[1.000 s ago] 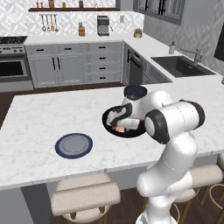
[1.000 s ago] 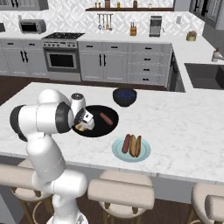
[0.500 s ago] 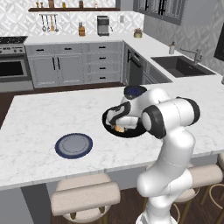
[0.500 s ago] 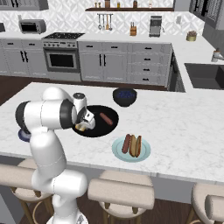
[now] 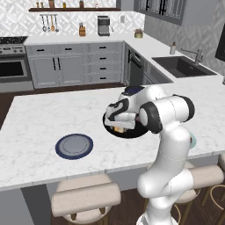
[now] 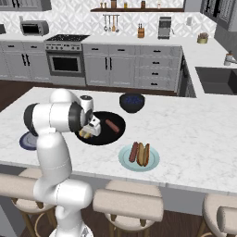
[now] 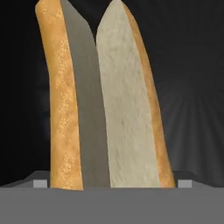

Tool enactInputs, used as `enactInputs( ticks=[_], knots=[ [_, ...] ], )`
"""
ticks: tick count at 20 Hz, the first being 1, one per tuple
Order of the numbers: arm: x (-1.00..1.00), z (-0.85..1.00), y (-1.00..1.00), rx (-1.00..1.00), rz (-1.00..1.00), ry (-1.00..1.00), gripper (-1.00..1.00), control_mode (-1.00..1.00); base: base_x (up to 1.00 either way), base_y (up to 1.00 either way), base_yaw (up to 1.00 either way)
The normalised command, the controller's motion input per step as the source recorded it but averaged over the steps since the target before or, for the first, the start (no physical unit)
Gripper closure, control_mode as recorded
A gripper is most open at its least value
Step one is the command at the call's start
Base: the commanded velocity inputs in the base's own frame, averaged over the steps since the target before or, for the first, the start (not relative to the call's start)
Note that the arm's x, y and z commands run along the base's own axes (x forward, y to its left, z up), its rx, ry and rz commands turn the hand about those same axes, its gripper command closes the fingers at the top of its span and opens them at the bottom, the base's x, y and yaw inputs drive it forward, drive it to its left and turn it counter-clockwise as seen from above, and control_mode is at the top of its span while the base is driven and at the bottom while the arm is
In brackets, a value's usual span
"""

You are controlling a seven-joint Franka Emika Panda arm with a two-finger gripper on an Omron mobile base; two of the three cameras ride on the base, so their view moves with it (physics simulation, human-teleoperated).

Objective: Place one bun and one sausage from the bowl on each plate.

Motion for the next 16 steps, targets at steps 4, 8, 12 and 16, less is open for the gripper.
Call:
enactInputs(
  ticks=[4, 8, 12, 16],
  knots=[
    [0.0, -0.28, 0.0, 0.0, 0.0, 0.09, -1.0, -1.0, 0.0, 0.0, 0.0],
    [0.0, -0.14, 0.0, 0.0, 0.0, 0.05, 1.0, -1.0, 0.0, 0.0, 0.0],
    [0.0, -0.05, 0.0, 0.0, 0.0, 0.05, 1.0, -1.0, 0.0, 0.0, 0.0],
    [-0.05, 0.04, 0.0, 0.0, 0.0, 0.0, 1.0, -1.0, 0.0, 0.0, 0.0]
  ],
)
